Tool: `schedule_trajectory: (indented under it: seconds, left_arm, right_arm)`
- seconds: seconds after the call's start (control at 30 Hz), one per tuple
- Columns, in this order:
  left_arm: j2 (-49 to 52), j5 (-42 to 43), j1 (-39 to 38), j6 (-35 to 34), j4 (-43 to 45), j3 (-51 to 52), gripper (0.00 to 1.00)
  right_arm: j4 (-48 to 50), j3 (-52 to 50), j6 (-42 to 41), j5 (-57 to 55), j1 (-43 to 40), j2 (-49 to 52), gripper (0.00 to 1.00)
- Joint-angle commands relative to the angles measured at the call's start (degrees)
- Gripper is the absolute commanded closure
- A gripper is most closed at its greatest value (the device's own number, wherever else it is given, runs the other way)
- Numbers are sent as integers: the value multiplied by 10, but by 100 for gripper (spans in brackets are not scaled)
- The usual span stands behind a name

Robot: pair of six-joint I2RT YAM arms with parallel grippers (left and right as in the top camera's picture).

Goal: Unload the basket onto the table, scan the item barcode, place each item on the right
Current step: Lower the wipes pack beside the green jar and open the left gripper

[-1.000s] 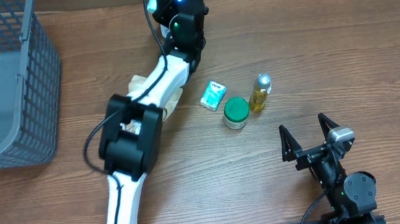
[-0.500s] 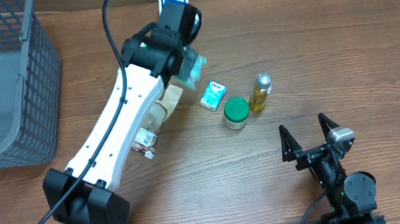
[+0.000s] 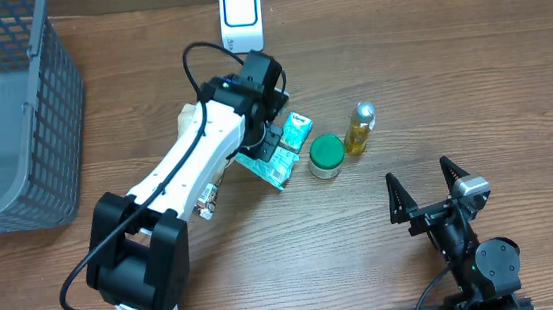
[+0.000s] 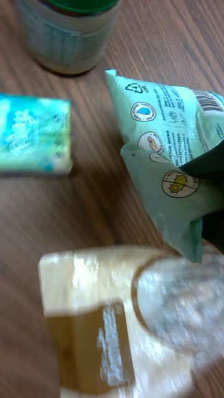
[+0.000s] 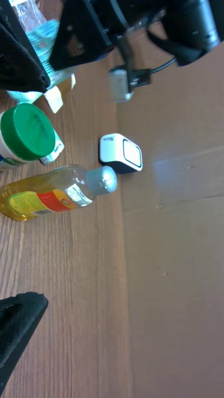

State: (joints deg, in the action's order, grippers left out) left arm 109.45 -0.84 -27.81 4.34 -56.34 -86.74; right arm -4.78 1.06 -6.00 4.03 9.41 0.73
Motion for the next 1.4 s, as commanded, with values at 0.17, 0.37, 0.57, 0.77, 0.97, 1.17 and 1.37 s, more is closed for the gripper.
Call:
schedule_trajectory:
  seconds: [0.17, 0.37, 0.57, 0.77, 0.97, 1.17, 1.37]
  left_arm:
    - [-1, 39, -19, 64, 69, 53, 95]
    - [0, 39, -26, 71, 122, 60, 89]
    - [0, 39, -26, 70, 129, 60, 51]
    - [-1, 0, -25, 31, 133, 60, 35]
    - [-1, -49, 7, -104, 106, 60, 69]
    - [0, 27, 46, -153, 13, 60, 95]
    - [0, 38, 54, -171, -50, 60, 96]
  right_arm:
    - [2, -6, 2, -5, -2, -6, 0]
    - [2, -6, 2, -5, -2, -6, 0]
    - [2, -6, 2, -5, -2, -6, 0]
    - [2, -6, 2, -5, -2, -6, 0]
    - [2, -6, 2, -5, -2, -6, 0]
    - [2, -6, 2, -5, -2, -6, 0]
    - [2, -6, 2, -5, -2, -6, 0]
